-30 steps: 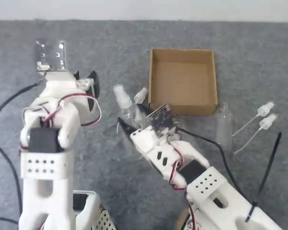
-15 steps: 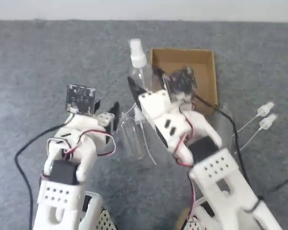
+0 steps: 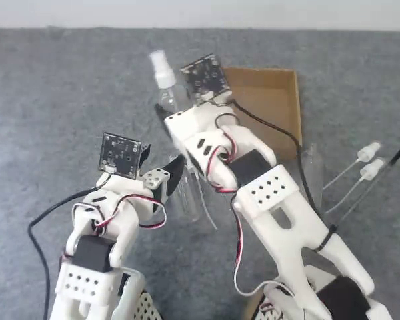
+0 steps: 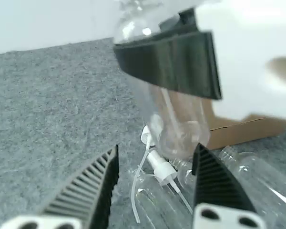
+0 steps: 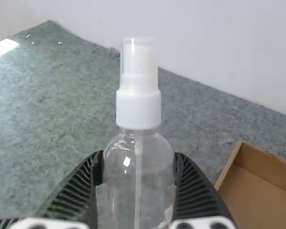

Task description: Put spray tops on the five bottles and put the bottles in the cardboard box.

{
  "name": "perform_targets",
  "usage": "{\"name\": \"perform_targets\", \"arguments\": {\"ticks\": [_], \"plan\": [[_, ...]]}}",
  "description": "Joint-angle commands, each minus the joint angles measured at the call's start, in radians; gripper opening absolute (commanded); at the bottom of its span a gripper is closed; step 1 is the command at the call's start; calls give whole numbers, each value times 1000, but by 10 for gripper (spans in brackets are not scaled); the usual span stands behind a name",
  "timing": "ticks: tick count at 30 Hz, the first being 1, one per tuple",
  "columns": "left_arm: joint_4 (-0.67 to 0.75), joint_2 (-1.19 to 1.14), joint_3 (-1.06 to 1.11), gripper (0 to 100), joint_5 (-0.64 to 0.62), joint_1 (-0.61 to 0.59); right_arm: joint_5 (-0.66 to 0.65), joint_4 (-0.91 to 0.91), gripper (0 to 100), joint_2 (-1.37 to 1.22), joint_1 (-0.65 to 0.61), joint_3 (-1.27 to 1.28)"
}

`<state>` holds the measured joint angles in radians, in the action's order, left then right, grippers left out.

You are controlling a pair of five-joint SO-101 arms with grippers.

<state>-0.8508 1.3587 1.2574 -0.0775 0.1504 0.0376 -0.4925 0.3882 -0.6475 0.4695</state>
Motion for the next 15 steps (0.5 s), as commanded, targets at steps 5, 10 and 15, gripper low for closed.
{"name": "perform_targets", "arguments": {"ticks": [5,10,15], "plan": [[48,15,-1,236,2,-3,11,-180,6,113,-87,-98],[48,15,-1,236,5,-3,12,-272,6,193,-84,-97],[48,15,-1,236,3,-3,12,-352,6,265,-84,-95]]}}
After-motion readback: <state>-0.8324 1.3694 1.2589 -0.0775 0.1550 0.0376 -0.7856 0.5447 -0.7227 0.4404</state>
